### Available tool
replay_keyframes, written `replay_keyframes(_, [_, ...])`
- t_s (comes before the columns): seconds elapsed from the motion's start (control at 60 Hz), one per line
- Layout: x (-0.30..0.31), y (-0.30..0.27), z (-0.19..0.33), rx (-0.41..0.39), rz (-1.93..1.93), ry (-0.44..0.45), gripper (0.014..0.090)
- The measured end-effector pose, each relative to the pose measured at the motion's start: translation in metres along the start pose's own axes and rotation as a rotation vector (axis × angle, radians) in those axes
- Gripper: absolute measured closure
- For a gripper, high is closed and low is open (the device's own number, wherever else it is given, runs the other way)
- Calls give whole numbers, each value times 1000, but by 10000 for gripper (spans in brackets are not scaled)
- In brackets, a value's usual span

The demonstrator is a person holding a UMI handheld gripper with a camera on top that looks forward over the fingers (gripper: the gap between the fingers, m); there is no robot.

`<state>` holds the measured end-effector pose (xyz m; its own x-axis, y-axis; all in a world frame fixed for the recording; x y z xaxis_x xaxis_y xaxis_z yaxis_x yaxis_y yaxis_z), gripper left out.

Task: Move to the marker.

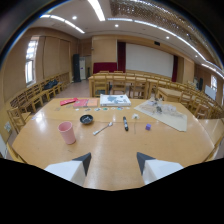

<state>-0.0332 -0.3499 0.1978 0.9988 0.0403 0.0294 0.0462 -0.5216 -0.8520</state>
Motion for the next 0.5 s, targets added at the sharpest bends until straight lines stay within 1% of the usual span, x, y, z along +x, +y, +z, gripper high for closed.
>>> replay_keyframes(0.083, [1,-7,-5,3,-5,1,186])
replay_keyframes(0.117, [1,-2,-1,1,-5,2,185])
replay_keyframes(0.133, [0,-4,-8,-3,-7,3,185])
replay_keyframes(0.233, [4,0,-15,-15,-5,7,186])
replay_keyframes(0.367, [14,4,-2,-20,-22,22,186])
replay_keyframes(0.5, [22,-3,22,-27,-24,22,185])
